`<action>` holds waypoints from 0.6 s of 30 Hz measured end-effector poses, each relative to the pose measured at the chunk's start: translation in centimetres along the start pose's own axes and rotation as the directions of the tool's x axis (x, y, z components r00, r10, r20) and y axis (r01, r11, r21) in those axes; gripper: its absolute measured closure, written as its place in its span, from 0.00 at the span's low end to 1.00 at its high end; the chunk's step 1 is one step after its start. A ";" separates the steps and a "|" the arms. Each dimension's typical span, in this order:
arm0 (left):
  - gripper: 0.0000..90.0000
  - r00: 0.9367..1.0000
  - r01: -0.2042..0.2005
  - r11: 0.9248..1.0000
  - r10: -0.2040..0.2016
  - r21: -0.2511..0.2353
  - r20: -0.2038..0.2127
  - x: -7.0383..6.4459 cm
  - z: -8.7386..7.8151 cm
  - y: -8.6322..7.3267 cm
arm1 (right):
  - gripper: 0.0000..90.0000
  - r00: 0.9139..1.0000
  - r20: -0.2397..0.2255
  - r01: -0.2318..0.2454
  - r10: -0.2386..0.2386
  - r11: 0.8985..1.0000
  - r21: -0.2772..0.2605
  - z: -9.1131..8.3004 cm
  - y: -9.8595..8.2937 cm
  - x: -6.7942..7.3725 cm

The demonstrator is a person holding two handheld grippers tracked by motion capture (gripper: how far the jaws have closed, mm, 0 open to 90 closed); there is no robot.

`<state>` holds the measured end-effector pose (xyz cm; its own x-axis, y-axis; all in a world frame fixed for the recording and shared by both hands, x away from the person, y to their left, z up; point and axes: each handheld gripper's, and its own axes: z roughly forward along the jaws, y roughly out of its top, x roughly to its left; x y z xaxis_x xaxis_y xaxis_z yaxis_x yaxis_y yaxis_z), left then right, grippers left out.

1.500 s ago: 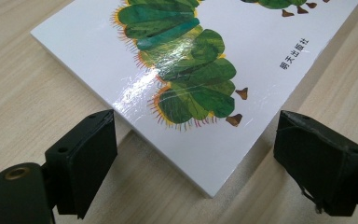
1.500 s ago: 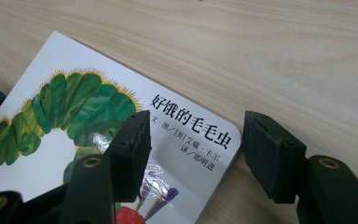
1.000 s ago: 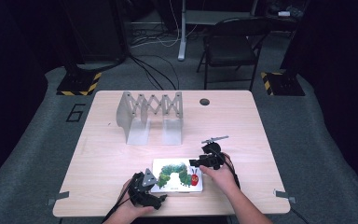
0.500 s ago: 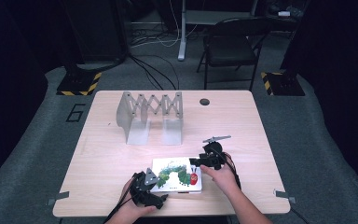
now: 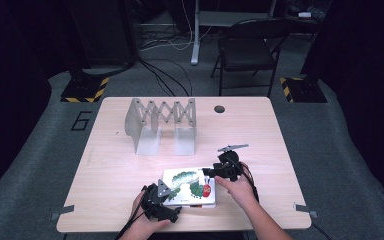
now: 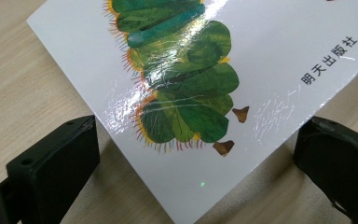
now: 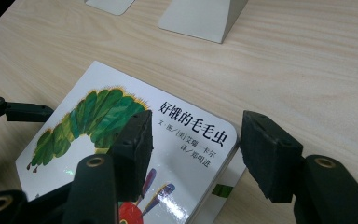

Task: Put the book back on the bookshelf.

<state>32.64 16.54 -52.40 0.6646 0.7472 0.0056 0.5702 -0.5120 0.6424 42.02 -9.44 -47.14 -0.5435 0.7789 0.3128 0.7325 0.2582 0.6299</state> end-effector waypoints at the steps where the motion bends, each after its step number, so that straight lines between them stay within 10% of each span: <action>1: 0.00 1.000 -0.002 1.000 0.002 0.006 -0.006 0.1 0.0 0.1 | 0.49 1.000 -0.001 -0.013 0.013 1.000 0.007 -0.1 0.0 0.1; 11: 0.00 0.999 0.015 1.000 -0.015 0.013 -0.036 0.1 0.0 0.2 | 0.49 1.000 -0.010 -0.028 0.028 1.000 0.000 0.0 0.0 0.3; 18: 0.03 0.993 -0.082 0.996 0.079 -0.025 -0.088 -0.7 -0.2 0.3 | 0.50 0.999 -0.015 -0.032 0.032 0.999 -0.007 0.1 0.0 0.3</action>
<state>32.22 16.00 -52.06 0.6624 0.7388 0.1240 0.5015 -0.5604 0.6591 41.90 -9.15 -47.09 -0.5259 0.7783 0.3430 0.7466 0.2293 0.6245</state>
